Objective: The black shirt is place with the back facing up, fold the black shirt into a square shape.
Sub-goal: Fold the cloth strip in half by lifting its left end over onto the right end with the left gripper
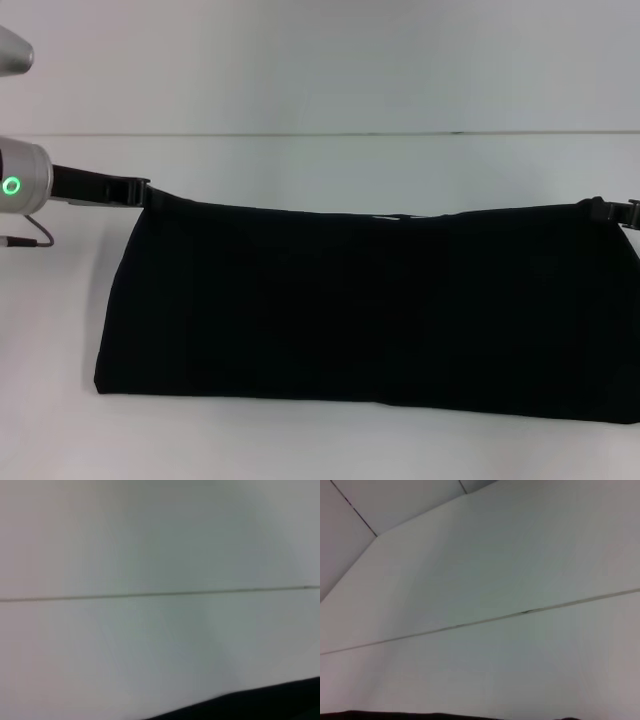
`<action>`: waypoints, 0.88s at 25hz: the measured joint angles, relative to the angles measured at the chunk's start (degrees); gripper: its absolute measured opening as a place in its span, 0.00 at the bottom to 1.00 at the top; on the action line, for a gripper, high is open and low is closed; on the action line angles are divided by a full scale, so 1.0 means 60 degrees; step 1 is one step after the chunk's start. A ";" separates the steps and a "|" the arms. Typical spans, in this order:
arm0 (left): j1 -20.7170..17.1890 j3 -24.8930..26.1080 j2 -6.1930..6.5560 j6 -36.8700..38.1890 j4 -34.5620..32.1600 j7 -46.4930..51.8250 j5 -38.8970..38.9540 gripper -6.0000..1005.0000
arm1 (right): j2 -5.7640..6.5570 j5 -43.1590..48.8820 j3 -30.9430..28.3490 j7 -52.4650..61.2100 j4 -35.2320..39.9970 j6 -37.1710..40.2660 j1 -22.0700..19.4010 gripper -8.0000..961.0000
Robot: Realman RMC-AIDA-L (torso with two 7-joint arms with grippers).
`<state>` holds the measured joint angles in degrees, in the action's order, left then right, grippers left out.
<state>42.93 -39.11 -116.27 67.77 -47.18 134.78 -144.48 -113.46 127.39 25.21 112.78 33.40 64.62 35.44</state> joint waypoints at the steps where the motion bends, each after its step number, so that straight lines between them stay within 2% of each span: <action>1: 0.0014 0.0000 0.0002 -0.0045 -0.0001 -0.0016 0.0074 0.01 | 0.0001 0.0000 0.0000 -0.0001 0.0000 -0.0004 -0.0008 0.05; 12: 0.0073 -0.0028 0.0001 -0.0451 0.0001 -0.0077 0.0267 0.01 | 0.0022 -0.0007 0.0002 -0.0001 0.0001 -0.0055 -0.0123 0.05; 22: 0.0038 -0.0040 0.0026 -0.0035 -0.0304 -0.0101 0.0691 0.01 | 0.0075 -0.0007 0.0002 0.0057 0.0093 -0.0064 -0.0120 0.06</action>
<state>43.16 -39.35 -116.11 67.56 -49.00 134.17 -140.34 -113.02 127.35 25.23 113.12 33.96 64.24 34.72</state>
